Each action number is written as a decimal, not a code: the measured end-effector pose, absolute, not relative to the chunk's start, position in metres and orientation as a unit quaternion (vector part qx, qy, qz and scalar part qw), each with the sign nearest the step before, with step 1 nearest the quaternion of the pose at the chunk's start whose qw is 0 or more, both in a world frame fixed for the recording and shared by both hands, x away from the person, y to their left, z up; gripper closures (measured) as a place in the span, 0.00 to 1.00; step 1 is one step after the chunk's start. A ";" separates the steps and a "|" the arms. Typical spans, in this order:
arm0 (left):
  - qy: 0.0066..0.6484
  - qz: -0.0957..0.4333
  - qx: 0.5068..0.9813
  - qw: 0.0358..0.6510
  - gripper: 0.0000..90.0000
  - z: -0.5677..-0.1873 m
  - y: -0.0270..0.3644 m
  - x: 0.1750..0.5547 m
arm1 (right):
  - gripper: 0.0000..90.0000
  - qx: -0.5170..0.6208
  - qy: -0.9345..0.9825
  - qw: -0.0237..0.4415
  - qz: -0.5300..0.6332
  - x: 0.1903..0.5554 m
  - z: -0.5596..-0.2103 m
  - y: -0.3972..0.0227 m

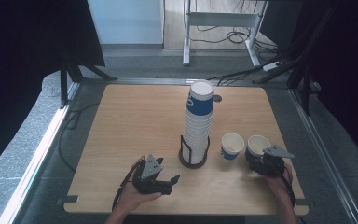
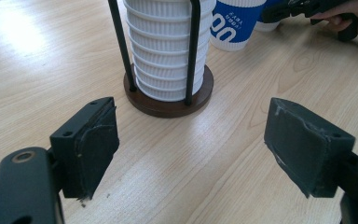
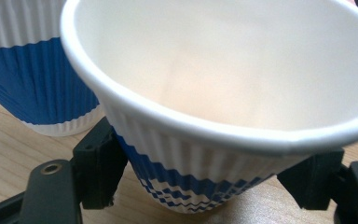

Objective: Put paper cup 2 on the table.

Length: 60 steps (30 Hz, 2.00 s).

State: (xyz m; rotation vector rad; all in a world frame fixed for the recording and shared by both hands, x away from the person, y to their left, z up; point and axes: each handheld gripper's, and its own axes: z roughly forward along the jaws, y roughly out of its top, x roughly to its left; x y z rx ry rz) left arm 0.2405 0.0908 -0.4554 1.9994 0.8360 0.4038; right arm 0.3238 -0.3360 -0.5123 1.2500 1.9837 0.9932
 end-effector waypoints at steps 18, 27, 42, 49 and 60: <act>0.339 0.166 0.807 0.455 0.20 -0.454 0.094 0.240 | 0.09 0.451 0.699 0.320 0.454 0.283 -0.476 -0.347; 0.342 0.165 0.806 0.455 0.20 -0.455 0.094 0.241 | 0.16 0.366 0.708 0.293 0.527 0.260 -0.439 -0.324; 0.344 0.169 0.805 0.453 0.20 -0.455 0.097 0.242 | 0.25 0.270 0.781 0.160 0.540 0.264 -0.470 -0.231; 0.342 0.169 0.808 0.449 0.20 -0.457 0.095 0.242 | 0.26 0.274 0.774 0.159 0.548 0.264 -0.469 -0.233; 0.345 0.167 0.809 0.445 0.20 -0.460 0.094 0.245 | 0.24 0.273 0.779 0.163 0.541 0.266 -0.472 -0.234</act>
